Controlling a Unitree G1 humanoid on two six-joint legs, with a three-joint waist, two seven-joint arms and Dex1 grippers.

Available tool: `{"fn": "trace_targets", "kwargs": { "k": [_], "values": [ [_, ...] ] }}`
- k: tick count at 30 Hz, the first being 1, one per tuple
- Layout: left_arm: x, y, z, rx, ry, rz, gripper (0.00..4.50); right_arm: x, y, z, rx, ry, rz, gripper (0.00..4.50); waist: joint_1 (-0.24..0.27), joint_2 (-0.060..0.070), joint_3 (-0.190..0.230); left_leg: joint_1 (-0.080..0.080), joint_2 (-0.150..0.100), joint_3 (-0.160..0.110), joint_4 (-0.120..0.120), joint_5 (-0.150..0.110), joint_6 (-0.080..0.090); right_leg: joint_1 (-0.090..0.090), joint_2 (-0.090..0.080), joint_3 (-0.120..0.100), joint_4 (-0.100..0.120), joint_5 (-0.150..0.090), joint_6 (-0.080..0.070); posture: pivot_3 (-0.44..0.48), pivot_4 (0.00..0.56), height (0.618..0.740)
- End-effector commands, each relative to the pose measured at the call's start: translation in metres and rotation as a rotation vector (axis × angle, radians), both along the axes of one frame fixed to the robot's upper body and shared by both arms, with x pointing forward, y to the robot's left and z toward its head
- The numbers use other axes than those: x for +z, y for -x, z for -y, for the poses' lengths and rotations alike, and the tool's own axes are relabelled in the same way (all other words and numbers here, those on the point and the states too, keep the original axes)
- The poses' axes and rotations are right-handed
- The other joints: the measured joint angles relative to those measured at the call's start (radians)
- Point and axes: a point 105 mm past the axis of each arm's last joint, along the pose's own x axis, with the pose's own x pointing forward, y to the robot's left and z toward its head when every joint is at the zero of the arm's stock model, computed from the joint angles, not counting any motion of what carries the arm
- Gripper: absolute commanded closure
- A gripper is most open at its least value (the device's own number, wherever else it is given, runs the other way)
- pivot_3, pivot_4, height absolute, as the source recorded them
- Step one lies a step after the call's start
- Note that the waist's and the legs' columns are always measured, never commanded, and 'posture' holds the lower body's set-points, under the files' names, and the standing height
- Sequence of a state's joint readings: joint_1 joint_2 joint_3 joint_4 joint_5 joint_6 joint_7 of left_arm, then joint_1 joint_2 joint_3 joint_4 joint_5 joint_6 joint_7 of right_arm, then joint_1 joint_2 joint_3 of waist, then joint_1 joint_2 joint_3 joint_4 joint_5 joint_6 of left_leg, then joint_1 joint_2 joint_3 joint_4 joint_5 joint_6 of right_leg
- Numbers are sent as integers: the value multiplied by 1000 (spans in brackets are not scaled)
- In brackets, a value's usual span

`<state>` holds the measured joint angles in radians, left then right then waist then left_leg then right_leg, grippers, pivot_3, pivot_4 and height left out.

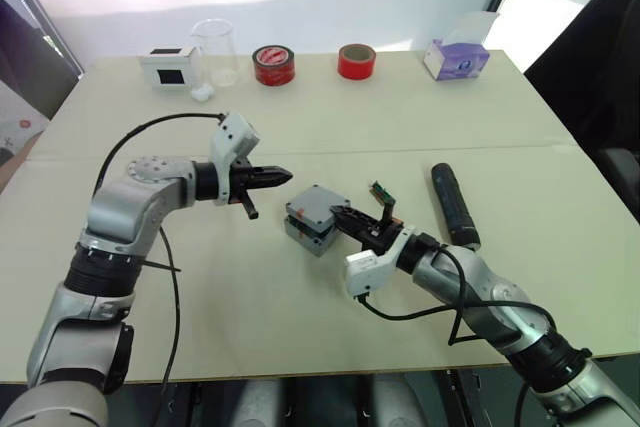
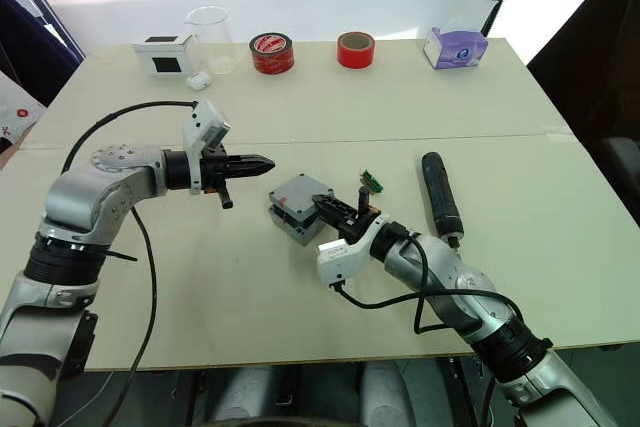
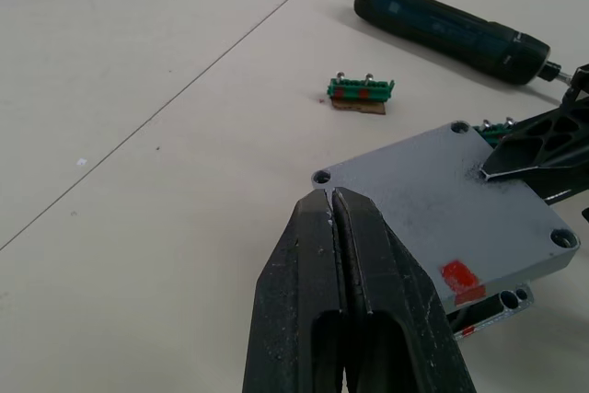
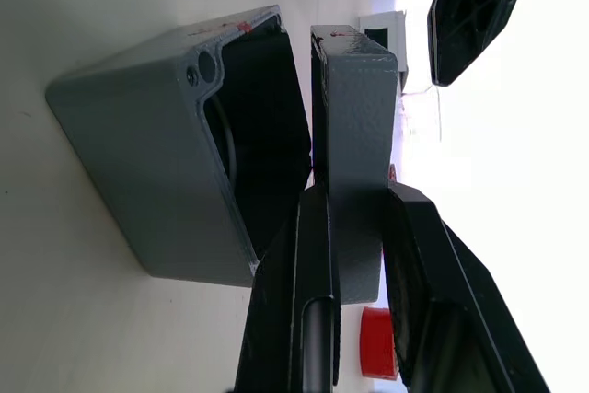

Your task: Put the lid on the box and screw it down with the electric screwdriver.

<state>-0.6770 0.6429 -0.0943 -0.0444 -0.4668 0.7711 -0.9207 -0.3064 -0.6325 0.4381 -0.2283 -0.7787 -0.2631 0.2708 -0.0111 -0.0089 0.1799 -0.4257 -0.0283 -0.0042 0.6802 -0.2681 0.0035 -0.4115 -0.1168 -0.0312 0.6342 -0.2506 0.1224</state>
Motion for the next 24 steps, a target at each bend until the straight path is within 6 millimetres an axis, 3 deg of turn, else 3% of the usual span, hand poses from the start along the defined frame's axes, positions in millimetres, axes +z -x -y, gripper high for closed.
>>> {"fn": "trace_targets", "kwargs": {
  "k": [1,21,23,24],
  "values": [
    [11,3,2,-17,10,45,4465,11,1,-1,10,-26,43,4370,0,0,0,0,0,0,0,0,0,0,0,0,0,0,0,0,150,740],
    [-18,16,17,-108,-130,45,4465,-9,9,-7,32,10,-15,4370,0,0,0,1,0,0,0,0,0,1,0,0,0,0,0,0,150,740],
    [-27,18,19,-122,-167,33,4500,-10,8,-5,21,2,-22,3347,0,0,0,1,0,0,0,0,0,1,0,0,0,0,0,0,150,740],
    [-31,18,19,-128,-181,28,4500,-10,7,-5,17,0,-24,3154,1,0,0,1,0,0,0,0,0,1,0,0,0,0,0,0,150,740]
  ]
}}
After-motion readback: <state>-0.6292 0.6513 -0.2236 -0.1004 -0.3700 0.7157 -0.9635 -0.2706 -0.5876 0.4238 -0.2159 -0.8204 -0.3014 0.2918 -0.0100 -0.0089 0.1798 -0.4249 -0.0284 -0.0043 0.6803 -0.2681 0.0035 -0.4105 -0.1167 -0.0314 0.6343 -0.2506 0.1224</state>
